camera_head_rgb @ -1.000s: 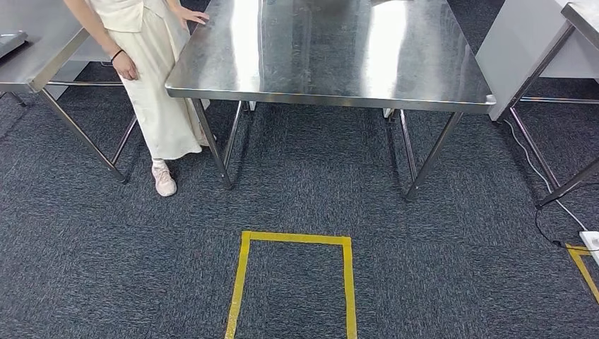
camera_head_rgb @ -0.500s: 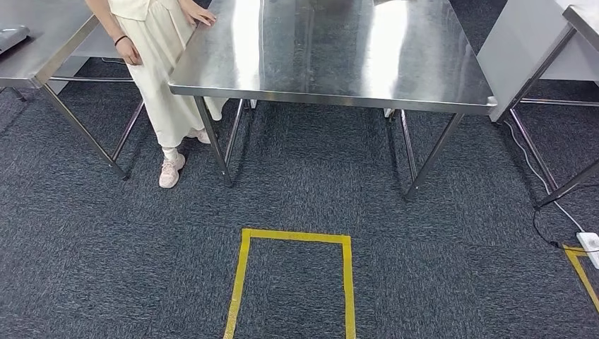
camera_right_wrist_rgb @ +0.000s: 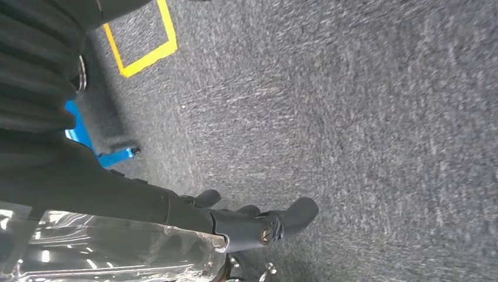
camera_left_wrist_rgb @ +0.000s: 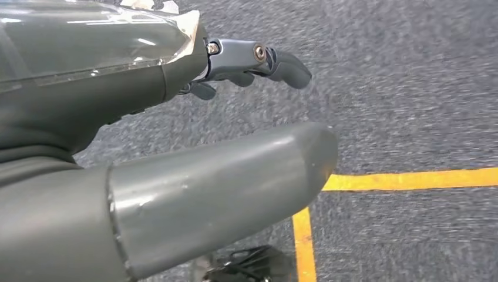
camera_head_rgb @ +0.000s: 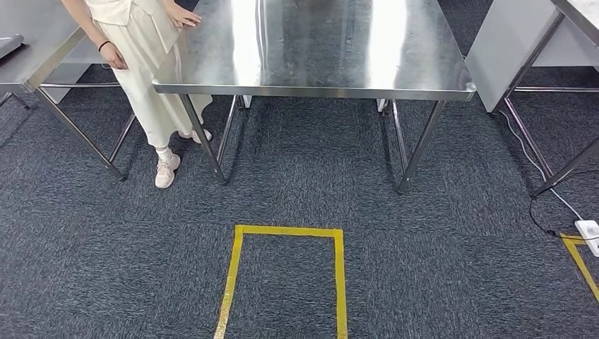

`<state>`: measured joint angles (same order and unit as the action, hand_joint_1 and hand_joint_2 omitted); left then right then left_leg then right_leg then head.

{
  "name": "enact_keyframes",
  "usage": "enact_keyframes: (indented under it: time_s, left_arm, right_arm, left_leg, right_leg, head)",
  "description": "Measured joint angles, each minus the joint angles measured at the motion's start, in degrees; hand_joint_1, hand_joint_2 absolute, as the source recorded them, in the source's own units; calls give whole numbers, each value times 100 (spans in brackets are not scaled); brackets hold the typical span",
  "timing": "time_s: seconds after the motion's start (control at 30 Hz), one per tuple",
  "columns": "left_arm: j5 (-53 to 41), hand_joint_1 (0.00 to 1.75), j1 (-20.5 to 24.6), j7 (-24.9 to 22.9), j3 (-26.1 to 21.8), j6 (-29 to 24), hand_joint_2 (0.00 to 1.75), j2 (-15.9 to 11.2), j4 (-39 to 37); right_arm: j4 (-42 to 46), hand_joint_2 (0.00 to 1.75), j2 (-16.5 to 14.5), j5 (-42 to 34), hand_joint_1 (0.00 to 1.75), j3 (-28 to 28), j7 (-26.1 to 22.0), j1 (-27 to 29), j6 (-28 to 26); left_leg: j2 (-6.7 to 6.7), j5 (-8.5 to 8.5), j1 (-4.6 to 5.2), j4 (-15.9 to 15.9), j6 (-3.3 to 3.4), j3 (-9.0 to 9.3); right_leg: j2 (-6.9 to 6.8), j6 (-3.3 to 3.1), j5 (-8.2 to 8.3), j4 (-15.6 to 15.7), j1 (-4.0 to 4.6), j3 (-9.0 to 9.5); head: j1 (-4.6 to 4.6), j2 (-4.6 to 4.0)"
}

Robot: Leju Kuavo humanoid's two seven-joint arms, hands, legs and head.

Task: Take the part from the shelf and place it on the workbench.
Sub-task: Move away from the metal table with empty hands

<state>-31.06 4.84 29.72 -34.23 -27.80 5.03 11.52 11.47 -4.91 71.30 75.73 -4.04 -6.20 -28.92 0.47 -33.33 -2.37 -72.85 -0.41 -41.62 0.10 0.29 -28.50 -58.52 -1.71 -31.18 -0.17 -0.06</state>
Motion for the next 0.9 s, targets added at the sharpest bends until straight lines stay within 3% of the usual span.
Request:
enact_keyframes:
  time_s: [0.03,0.07,0.1,0.17,0.2,0.23,0.3,0.37,0.4,0.47,0.53,0.57,0.63,0.67,0.73,0.83,0.9]
  left_arm:
    - [0,0,-2,-1,0,0,0,0,0]
    - [0,0,-4,-1,0,0,0,0,0]
    - [-1,0,-4,-2,0,0,0,0,0]
    - [-5,0,6,-3,0,0,0,-19,3]
    - [-10,0,13,-1,0,-1,0,-25,5]
    - [-15,0,19,-1,0,0,0,-34,7]
    - [-19,0,24,-1,0,2,0,-38,8]
    - [-15,0,27,-3,-1,4,0,-37,8]
    - [-15,0,29,-3,-2,5,0,-30,8]
    - [-15,0,29,-3,-2,8,0,-13,8]
    - [-15,0,23,-4,-2,11,0,1,5]
    - [-15,0,20,-4,-2,11,0,9,5]
    - [-15,0,21,-4,-2,11,0,20,4]
    - [-15,0,21,-5,-2,12,0,21,4]
    - [-15,0,22,-7,-2,13,0,17,4]
    - [-15,0,20,-8,-2,11,0,16,4]
    - [-15,0,16,-8,-2,11,0,15,3]
  right_arm:
    - [0,175,-1,0,0,0,0,5,0]
    - [0,175,-2,0,0,0,0,8,-1]
    - [0,175,-2,0,0,0,0,8,-1]
    - [-2,175,-24,-1,0,0,-2,5,-2]
    - [-2,175,-32,-1,0,0,-5,2,-6]
    - [-3,175,-39,-2,0,0,-10,-3,-9]
    - [-4,175,-42,-2,0,0,-23,-11,-15]
    - [-7,175,-50,-2,0,0,-37,-10,-17]
    - [-6,175,-45,-2,0,0,-45,-8,-19]
    - [-7,175,-20,-2,0,0,-56,-5,-20]
    - [-7,175,13,-3,0,0,-60,2,-20]
    - [-7,175,25,-3,0,0,-60,7,-20]
    - [-7,175,39,-3,0,0,-61,7,-19]
    - [-8,175,38,-3,0,0,-61,2,-19]
    - [-9,175,36,-1,0,0,-60,-6,-17]
    - [-9,175,44,0,0,0,-55,-3,-15]
    - [-9,175,44,0,0,0,-45,-3,-15]
  left_leg:
    - [0,-74,15,-188,34,-29]
    - [-2,-36,42,-135,89,66]
    - [-8,84,81,141,170,278]
    - [-30,308,190,929,399,812]
    - [-37,372,245,1208,497,985]
    - [-40,395,291,1349,570,1063]
    - [-34,467,344,1436,630,1071]
    - [-11,613,319,1619,618,1109]
    - [-2,692,297,1707,602,1113]
    - [7,786,281,1770,556,1053]
    - [14,836,284,1749,494,952]
    - [17,855,281,1722,469,901]
    - [22,869,258,1623,426,800]
    - [23,869,260,1572,397,760]
    - [22,853,274,1488,324,716]
    - [10,851,261,1453,233,695]
    - [-5,633,226,1217,164,596]
  right_leg:
    - [0,-15,26,-2,36,-39]
    - [1,-24,47,-2,72,-67]
    - [5,-30,65,0,109,-85]
    - [8,-32,98,4,151,-98]
    - [4,-23,113,10,143,-100]
    - [-2,-2,131,17,130,-101]
    - [-11,69,180,58,115,-103]
    - [-14,104,139,-13,139,-165]
    - [-12,92,28,-176,152,-250]
    - [-8,49,-335,-794,130,-516]
    - [-8,92,-566,-1290,94,-670]
    - [-9,149,-553,-1248,73,-592]
    - [-15,272,-348,-552,30,-137]
    - [-16,304,-252,-203,28,54]
    - [-10,250,-169,131,54,205]
    - [-5,97,-108,126,61,169]
    - [-11,-1,-44,136,18,166]
  head:
    - [0,0]
    - [0,-1]
    - [0,-1]
    - [17,-1]
    - [29,-1]
    - [34,-1]
    - [23,-1]
    - [13,-1]
    - [16,-1]
    - [29,-1]
    - [35,0]
    - [34,0]
    - [34,0]
    - [36,0]
    - [41,-1]
    - [39,-1]
    - [33,-1]
